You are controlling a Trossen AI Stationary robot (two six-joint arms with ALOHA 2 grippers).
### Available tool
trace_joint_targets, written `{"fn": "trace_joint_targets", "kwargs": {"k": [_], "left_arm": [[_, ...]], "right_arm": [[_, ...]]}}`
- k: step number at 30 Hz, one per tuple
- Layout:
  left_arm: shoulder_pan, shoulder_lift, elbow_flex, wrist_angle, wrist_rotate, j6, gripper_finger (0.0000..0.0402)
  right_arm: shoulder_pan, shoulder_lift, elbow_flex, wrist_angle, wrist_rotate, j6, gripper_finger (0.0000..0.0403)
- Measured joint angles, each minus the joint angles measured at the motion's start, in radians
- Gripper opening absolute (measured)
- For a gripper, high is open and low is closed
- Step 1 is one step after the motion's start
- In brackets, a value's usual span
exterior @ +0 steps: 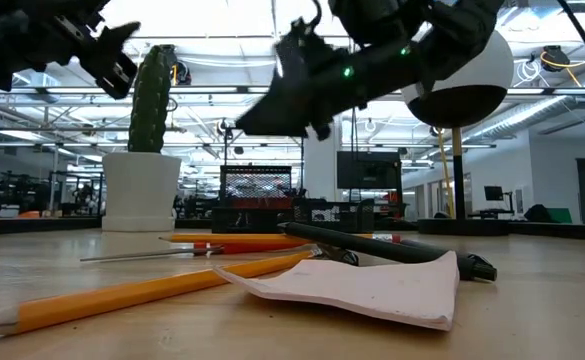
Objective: Pick and place office supplies into organizer
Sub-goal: Put the green eraser into the bottom left of the desk organizer
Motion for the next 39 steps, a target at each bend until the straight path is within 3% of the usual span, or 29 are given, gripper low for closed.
{"fn": "trace_joint_targets", "kwargs": {"k": [3, 5, 17, 23, 28, 35, 39], "left_arm": [[-0.003, 0.000, 0.000, 0.029, 0.014, -0.049, 0.0186], [-0.017, 0.000, 0.000, 0.026, 0.000, -0.044, 0.0186], [-0.264, 0.000, 0.000, -0.078, -0.300, 0.022, 0.0186], [-0.413, 0.000, 0.000, -0.145, -0.477, 0.018, 0.0186], [-0.547, 0.029, 0.000, -0.210, -0.684, 0.004, 0.0186], [-0.694, 0.155, 0.000, -0.161, -0.841, -0.007, 0.0186], [-0.792, 0.270, 0.015, -0.159, -0.996, -0.053, 0.0186]], "right_arm": [[0.006, -0.003, 0.000, 0.030, -0.174, 0.081, 0.0117], [0.016, -0.003, 0.000, 0.043, -0.233, 0.145, 0.0115], [0.148, -0.048, 0.000, 0.146, -0.189, 0.100, 0.0132], [0.200, -0.146, -0.013, -0.030, -0.045, 0.092, 0.0124], [0.274, -0.234, -0.038, -0.167, 0.156, 0.104, 0.0119], [0.423, -0.304, -0.083, -0.310, 0.421, 0.193, 0.0118], [0.489, -0.304, -0.124, -0.309, 0.482, 0.250, 0.0118]]}}
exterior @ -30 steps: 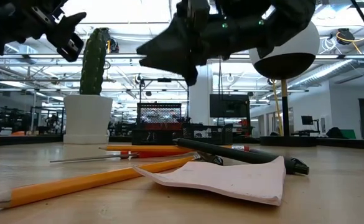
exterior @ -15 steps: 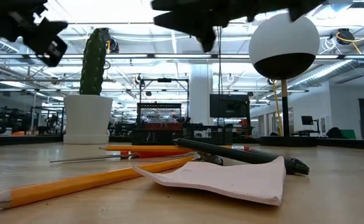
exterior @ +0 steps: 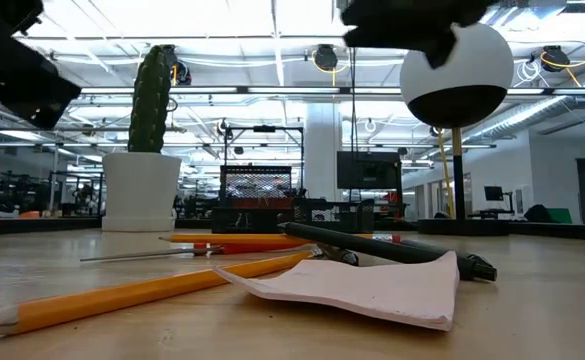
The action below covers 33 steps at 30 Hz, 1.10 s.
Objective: Pick and place office supplies into organizer
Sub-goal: Put the green eraser into the bottom left of the desk organizer
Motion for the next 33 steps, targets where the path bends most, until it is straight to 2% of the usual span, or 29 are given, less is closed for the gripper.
{"fn": "trace_joint_targets", "kwargs": {"k": [3, 5, 10, 14, 23, 33], "left_arm": [[-0.064, 0.090, 0.036, 0.005, -0.044, -0.041, 0.0186], [-0.098, 0.154, 0.071, 0.005, -0.063, -0.040, 0.0186], [-0.158, 0.326, 0.179, -0.025, -0.064, 0.007, 0.0186], [-0.164, 0.464, 0.259, -0.062, -0.048, -0.015, 0.0186], [-0.127, 0.655, 0.343, -0.065, -0.047, -0.188, 0.0186], [-0.155, 0.831, 0.476, -0.061, 0.002, -0.217, 0.0186]], "right_arm": [[0.027, 0.000, -0.047, 0.030, 0.000, 0.053, 0.0118], [0.040, 0.001, -0.090, 0.119, 0.000, 0.055, 0.0118], [0.050, 0.001, -0.205, 0.342, -0.004, 0.047, 0.0118], [0.049, 0.001, -0.265, 0.487, -0.003, 0.035, 0.0118], [0.047, 0.001, -0.272, 0.504, -0.004, -0.031, 0.0118], [0.047, 0.001, -0.272, 0.540, -0.004, -0.072, 0.0118]]}}
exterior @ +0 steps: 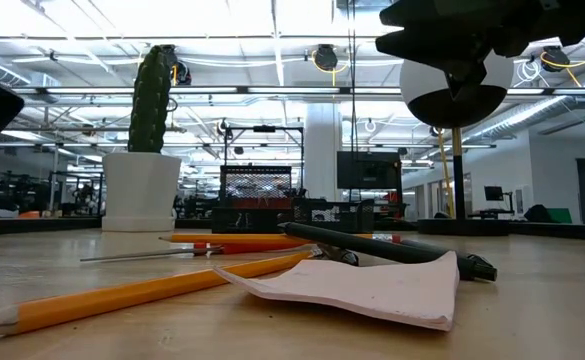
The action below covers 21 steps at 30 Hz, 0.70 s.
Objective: Pick and place office supplies into organizer
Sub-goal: Put the green eraser into the bottom left of the desk organizer
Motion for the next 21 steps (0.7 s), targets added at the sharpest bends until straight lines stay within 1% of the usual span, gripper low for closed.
{"fn": "trace_joint_targets", "kwargs": {"k": [6, 9, 16, 21], "left_arm": [[-0.005, 0.032, 0.014, -0.013, -0.012, -0.003, 0.0186], [-0.005, 0.032, 0.014, -0.037, -0.040, -0.012, 0.0186], [-0.005, 0.036, 0.008, -0.062, -0.030, -0.035, 0.0186], [-0.006, 0.081, 0.007, -0.052, -0.032, -0.055, 0.0186]], "right_arm": [[0.007, 0.000, 0.000, 0.008, 0.000, -0.014, 0.0118], [0.007, 0.000, 0.000, 0.008, 0.000, -0.015, 0.0118], [0.007, 0.000, 0.000, 0.008, 0.003, -0.016, 0.0118], [0.007, 0.000, 0.000, 0.008, 0.002, -0.015, 0.0118]]}}
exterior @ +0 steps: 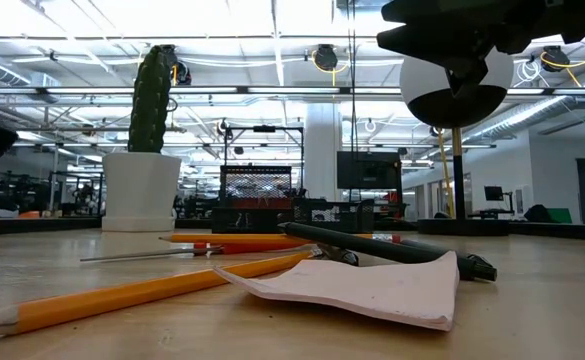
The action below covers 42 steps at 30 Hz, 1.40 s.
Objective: Pick and place office supplies into organizer
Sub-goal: Put the green eraser into the bottom left of the desk organizer
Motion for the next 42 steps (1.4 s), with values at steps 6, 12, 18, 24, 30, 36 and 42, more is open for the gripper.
{"fn": "trace_joint_targets", "kwargs": {"k": [6, 12, 18, 24, 30, 36, 42], "left_arm": [[0.002, 0.018, 0.000, 0.000, -0.025, -0.031, 0.0186], [0.003, 0.018, 0.000, -0.009, -0.029, -0.032, 0.0186], [0.003, 0.018, 0.000, -0.002, 0.004, -0.047, 0.0186], [0.003, 0.018, 0.000, 0.002, 0.024, -0.052, 0.0186], [0.013, 0.017, -0.001, -0.003, 0.057, -0.052, 0.0136], [0.030, 0.013, -0.001, -0.004, 0.065, -0.057, 0.0043], [0.032, 0.015, 0.000, -0.003, 0.069, -0.054, 0.0017]], "right_arm": [[0.000, 0.000, 0.000, 0.000, -0.001, 0.000, 0.0118], [0.000, 0.000, 0.000, 0.000, -0.002, -0.008, 0.0118], [0.000, 0.000, 0.000, 0.000, -0.002, -0.008, 0.0118], [0.000, 0.000, 0.001, 0.000, -0.002, -0.008, 0.0118], [0.000, 0.000, 0.001, 0.000, -0.002, -0.008, 0.0118], [0.000, 0.000, 0.001, 0.000, -0.002, -0.008, 0.0118], [0.000, 0.000, 0.001, 0.000, -0.002, -0.008, 0.0118]]}}
